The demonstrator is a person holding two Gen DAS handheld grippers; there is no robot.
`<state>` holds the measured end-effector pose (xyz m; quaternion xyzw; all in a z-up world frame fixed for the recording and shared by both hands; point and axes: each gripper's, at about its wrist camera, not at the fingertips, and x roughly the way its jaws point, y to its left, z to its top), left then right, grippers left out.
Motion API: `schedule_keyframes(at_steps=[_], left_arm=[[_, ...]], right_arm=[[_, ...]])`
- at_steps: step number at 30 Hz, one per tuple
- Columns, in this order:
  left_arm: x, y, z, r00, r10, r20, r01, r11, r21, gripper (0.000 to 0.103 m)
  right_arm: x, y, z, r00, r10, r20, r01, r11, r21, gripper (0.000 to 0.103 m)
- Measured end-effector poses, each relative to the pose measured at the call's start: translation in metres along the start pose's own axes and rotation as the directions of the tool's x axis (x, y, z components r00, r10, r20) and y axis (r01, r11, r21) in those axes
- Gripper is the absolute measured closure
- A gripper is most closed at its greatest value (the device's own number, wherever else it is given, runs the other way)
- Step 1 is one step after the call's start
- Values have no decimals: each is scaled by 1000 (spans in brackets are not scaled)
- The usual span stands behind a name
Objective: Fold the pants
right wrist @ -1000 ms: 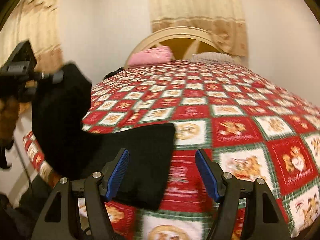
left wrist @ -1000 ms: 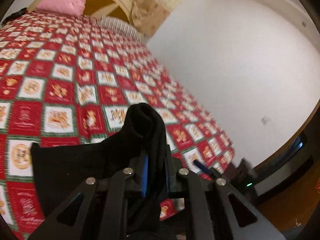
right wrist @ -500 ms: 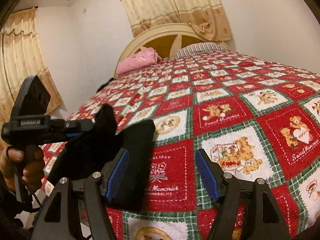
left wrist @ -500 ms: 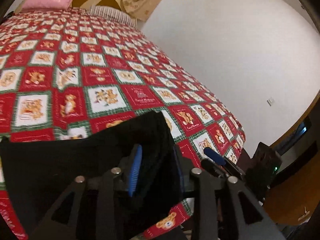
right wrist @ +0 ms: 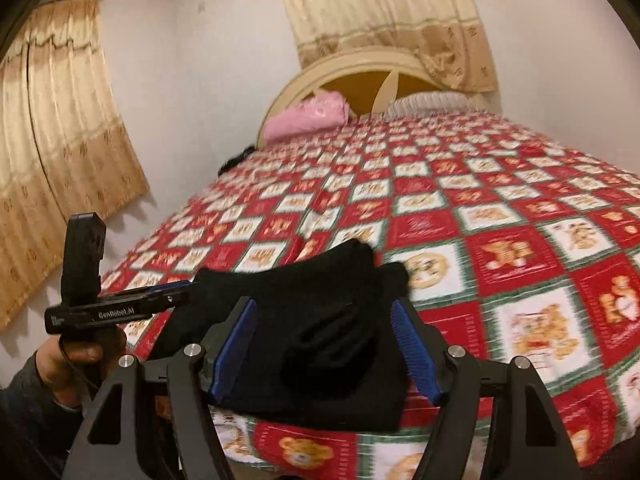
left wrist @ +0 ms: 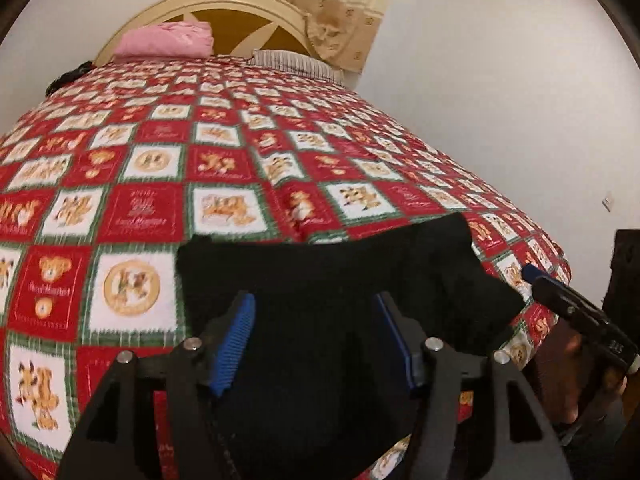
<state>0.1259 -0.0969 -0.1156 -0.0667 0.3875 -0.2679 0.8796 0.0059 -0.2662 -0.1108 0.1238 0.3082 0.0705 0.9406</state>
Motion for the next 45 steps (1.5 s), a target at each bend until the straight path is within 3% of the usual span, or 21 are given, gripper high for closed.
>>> schedule_keyframes(at_steps=[2,3,4,6,11,20,23,24,25,31,38,39,43,45], left_arm=[[-1,3,-4,1000,6,3,-6,1000,-2,39],[-1,4,-5,1000,7,6,-7,1000,1,39],[-1,5,-6,1000,10,9,-10,1000,4,39],[-2,6,-7,1000,16,20,-17,1000,13,39],[2,10,-13,998,50,40,-51,998,36,26],[19,28,-24,999,29,-25,-30,999,-28,22],[18,29,-26,1000,18,-23,-19,999,-38,18],[19,29,-26,1000,17,-24,-18,999,-38,18],[19,29,-26,1000,17,-26,-18,999,-37,18],[20,29,-28,999,23,-33,-24,999,-37,17],[21,29,-29,999,24,-35,-25,999,-38,15],[21,29,-30,999,25,-35,-26,999,-36,15],[24,29,-29,999,25,-38,-27,999,-33,14],[24,28,-29,999,26,-39,-27,999,-33,13]], right_arm=[[12,3,-2,999,-4,-46,4,1000,7,33],[20,5,-3,996,-15,-86,15,1000,5,43],[23,6,-5,994,-36,-101,36,999,-2,62],[24,3,-8,990,-80,-115,79,997,-12,90],[9,-23,-17,983,-128,-133,136,989,53,94],[20,-35,-24,973,-147,-176,162,984,72,94],[14,-37,-18,972,-158,-174,175,981,86,71],[11,-36,-13,974,-168,-149,181,980,79,58],[8,-35,-9,977,-169,-127,179,981,76,54],[25,-18,30,988,-148,-43,149,989,11,54],[74,-19,38,976,-166,-137,166,986,-14,54],[76,-21,36,975,-168,-147,168,986,-14,54],[74,-28,29,970,-194,-148,195,981,-11,83],[69,-33,29,973,-185,-140,188,982,9,91]])
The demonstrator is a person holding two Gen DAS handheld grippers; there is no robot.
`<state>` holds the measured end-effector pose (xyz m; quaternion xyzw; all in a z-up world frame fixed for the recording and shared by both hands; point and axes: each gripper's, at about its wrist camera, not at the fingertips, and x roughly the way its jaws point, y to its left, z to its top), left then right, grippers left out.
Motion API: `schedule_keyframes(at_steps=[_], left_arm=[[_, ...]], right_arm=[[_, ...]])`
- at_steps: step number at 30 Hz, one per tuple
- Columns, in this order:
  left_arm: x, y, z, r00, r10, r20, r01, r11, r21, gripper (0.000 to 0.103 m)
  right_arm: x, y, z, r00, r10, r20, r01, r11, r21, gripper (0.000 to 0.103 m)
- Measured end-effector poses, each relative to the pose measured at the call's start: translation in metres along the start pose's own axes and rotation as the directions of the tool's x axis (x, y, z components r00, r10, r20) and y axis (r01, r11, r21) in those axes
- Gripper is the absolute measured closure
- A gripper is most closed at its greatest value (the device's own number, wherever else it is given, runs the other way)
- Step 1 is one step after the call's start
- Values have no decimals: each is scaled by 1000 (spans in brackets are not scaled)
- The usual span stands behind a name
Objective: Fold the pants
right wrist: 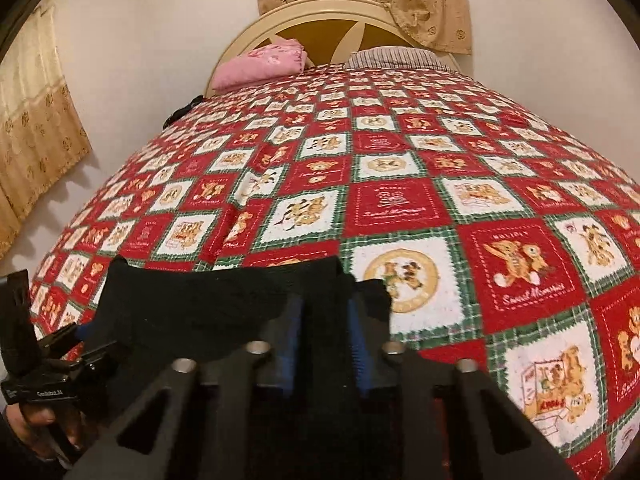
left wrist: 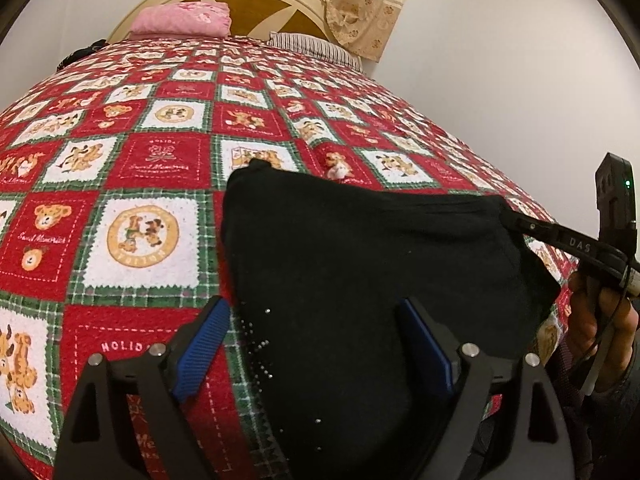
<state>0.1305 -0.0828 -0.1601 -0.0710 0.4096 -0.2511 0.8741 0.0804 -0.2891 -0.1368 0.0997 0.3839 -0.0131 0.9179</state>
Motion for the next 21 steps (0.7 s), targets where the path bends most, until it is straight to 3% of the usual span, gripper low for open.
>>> schedule_keyframes(at_steps=[6,9,12,17,19,21], left_arm=[[3,-4,-1,1000,9,-6,-9,1000,23,8],[2,-5,-2,1000,17,-5,-17,999,38,8],[0,-4,-3,1000,14,-3,-14,999,33,8],[-2,-6,-5,1000,17,1,-17,999,36,8],[-6,-6,-5,1000,25,6,-25,999,33,8],[-16,-9,-3,999,38,39,-39,999,37,8]], right_arm=[[10,-4,-6,999,-40,-5,40,999,-22,93],[15,-16,-8,1000,6,-5,-6,998,55,92],[9,-15,-9,1000,9,11,-9,999,47,92],[-3,-12,-16,999,9,35,-10,1000,16,80],[-9,-9,-19,999,-19,41,19,1000,-4,62],[-19,-6,-24,999,-21,38,21,1000,-11,54]])
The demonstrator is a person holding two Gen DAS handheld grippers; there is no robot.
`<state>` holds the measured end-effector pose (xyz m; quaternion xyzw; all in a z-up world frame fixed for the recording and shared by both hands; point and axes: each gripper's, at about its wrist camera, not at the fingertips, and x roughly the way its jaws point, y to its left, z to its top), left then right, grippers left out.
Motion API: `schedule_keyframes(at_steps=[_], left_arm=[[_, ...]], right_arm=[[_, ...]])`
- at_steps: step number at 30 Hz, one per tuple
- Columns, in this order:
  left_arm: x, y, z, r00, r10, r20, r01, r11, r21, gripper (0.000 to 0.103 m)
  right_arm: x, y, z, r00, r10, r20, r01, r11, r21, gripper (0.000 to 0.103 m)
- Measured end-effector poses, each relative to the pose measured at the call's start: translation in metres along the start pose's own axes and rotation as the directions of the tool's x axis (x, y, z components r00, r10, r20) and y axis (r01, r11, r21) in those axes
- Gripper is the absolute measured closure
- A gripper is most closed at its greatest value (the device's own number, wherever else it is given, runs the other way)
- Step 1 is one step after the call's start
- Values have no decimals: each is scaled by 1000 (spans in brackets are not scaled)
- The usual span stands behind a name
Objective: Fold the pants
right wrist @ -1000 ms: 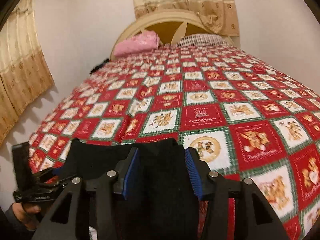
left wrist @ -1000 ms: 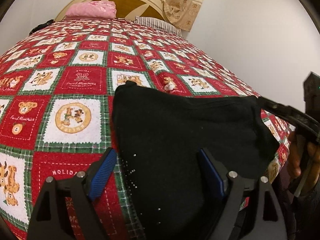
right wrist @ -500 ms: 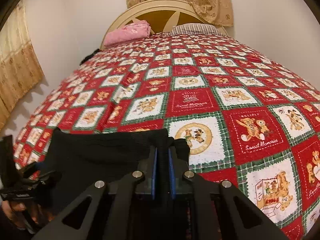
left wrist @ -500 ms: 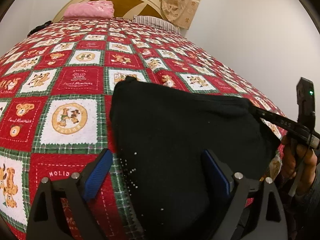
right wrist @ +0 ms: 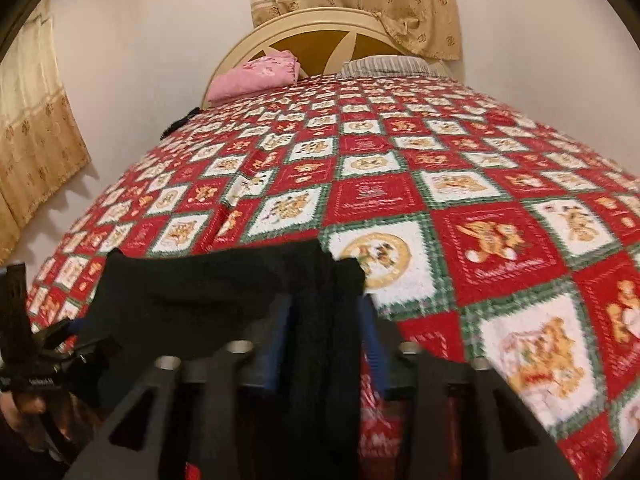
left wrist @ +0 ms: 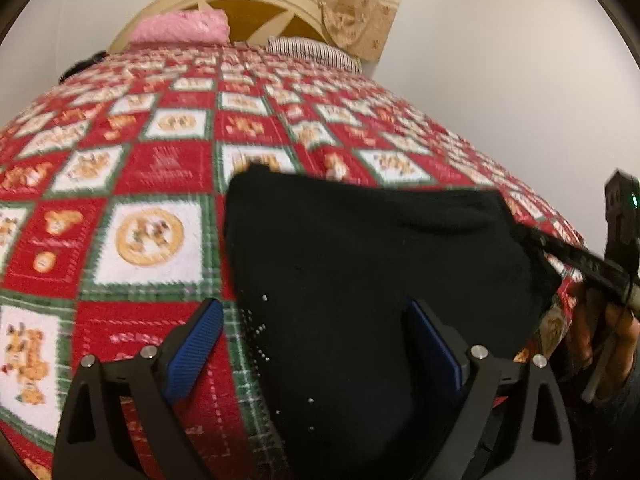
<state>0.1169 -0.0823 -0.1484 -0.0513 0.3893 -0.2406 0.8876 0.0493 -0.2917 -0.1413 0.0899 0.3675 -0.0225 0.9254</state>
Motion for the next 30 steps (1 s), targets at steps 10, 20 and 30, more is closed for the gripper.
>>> schedule_keyframes(at_steps=[10,20,30], left_arm=[[9,-81,52,986,-169,-5,166,963,211,2],[78,-138,71,978,-160,-131,190,945,265,2],[86,-159,62,975,-173,-142,211,922,326,2]], right_arm=[[-39,-12,-35,996,83,-38,-79,992,96,54],[-31,-5,-45,989,146,-36,-142,985,99,72],[-52,-6,-56,994,104,-23,-102,993,59,90]])
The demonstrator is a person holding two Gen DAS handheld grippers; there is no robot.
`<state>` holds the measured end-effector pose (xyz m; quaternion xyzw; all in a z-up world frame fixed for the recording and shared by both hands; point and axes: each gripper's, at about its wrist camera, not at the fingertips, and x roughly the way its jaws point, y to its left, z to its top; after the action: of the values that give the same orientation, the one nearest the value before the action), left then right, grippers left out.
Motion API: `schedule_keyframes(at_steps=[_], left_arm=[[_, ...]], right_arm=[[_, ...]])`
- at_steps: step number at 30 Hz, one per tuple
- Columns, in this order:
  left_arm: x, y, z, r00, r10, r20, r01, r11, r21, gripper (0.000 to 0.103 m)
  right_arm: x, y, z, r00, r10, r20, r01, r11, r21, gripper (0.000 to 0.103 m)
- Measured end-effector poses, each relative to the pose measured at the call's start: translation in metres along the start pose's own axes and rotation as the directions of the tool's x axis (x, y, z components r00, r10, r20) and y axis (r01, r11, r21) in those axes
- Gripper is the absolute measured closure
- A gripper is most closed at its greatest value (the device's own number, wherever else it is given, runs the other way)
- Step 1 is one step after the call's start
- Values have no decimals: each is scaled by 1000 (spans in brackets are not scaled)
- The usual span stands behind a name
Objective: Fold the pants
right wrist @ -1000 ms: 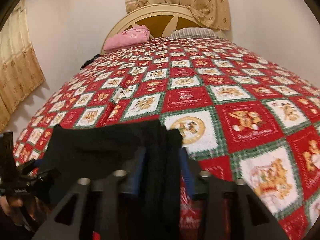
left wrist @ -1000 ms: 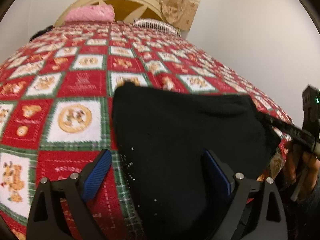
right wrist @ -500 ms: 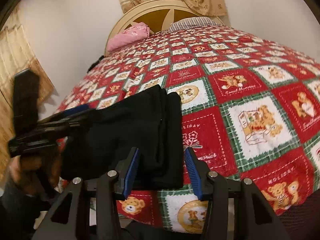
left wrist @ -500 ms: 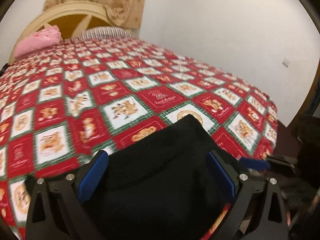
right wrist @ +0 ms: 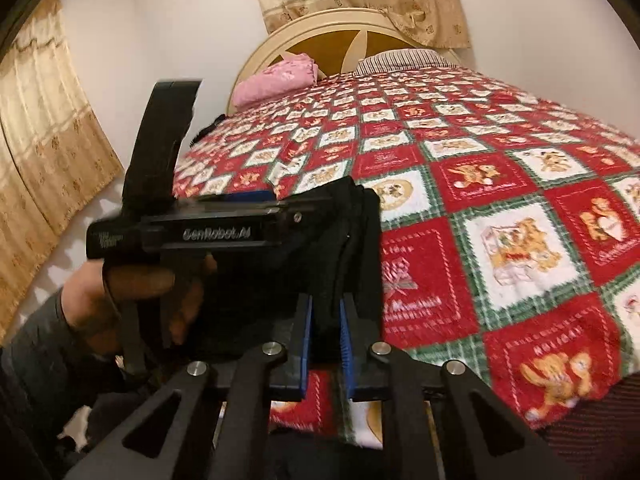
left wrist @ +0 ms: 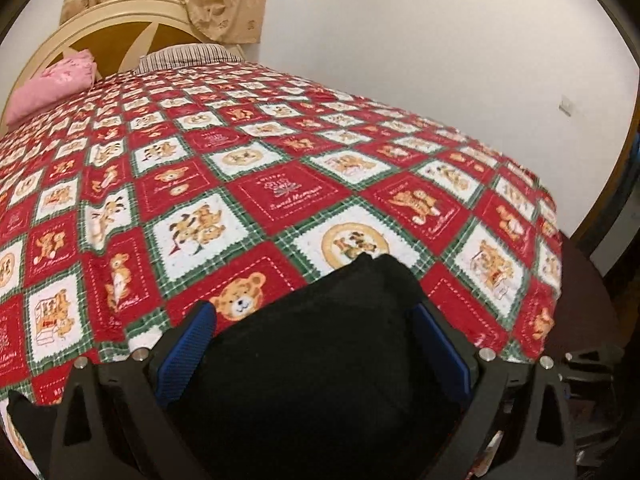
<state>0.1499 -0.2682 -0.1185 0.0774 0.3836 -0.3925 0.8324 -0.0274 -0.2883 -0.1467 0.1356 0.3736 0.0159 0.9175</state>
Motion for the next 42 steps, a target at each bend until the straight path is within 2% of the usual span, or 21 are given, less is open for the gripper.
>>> schedule_keyframes(at_steps=[2,4,9,10,12,13,15,16,17,19,21,24,27,29,36,39,42], left_arm=[[10,1,0,1000,9,-5,-9,1000,3,0],[15,10,0,1000,-21,-12,20,999,-41,0],[-3,12,0,999,-29,27,30,998,-53,0],[-13,13,0,998,-26,49,29,998,-59,0],[-35,16,-1,995,-33,99,39,997,-62,0],[-45,18,-3,993,-13,118,20,998,-58,0],[-56,23,-6,990,31,135,-25,999,-49,0],[-61,26,-8,990,48,134,-42,998,-46,0],[-63,30,-11,990,69,124,-63,997,-49,0],[-64,38,-19,989,110,102,-105,993,-54,0],[-66,47,-30,985,149,90,-144,987,-67,0],[-72,64,-47,980,184,77,-177,979,-99,0],[-73,79,-59,976,208,66,-199,972,-124,0],[-71,85,-64,975,214,53,-206,969,-139,0],[-81,89,-72,976,208,68,-196,969,-152,0],[-82,91,-80,975,215,63,-203,966,-163,0],[-77,94,-88,973,229,38,-221,962,-161,0]], right_arm=[[10,-11,-5,1000,4,-17,-4,999,35,90],[11,-17,-5,1000,21,-19,-20,998,56,90],[3,-14,-2,1000,24,11,-24,999,28,89],[-1,-11,0,999,11,33,-12,1000,19,85],[-9,-4,5,996,-37,83,38,999,-10,84],[-14,0,8,992,-56,110,60,998,-31,84],[-22,6,15,986,-50,160,59,997,-48,84],[-23,10,21,984,-23,178,34,998,-58,82],[-22,13,26,984,-1,178,14,997,-71,79],[-15,23,34,985,38,169,-20,994,-104,63],[-3,31,41,985,78,151,-58,989,-134,58],[24,35,45,996,38,82,-27,991,-133,58],[53,20,41,1000,-6,-7,5,996,-88,57],[53,19,39,1000,6,8,-5,995,-99,57],[41,31,41,999,-31,20,33,992,-125,57],[31,38,41,999,-1,50,7,992,-123,54],[34,54,35,999,36,31,-30,982,-187,51]])
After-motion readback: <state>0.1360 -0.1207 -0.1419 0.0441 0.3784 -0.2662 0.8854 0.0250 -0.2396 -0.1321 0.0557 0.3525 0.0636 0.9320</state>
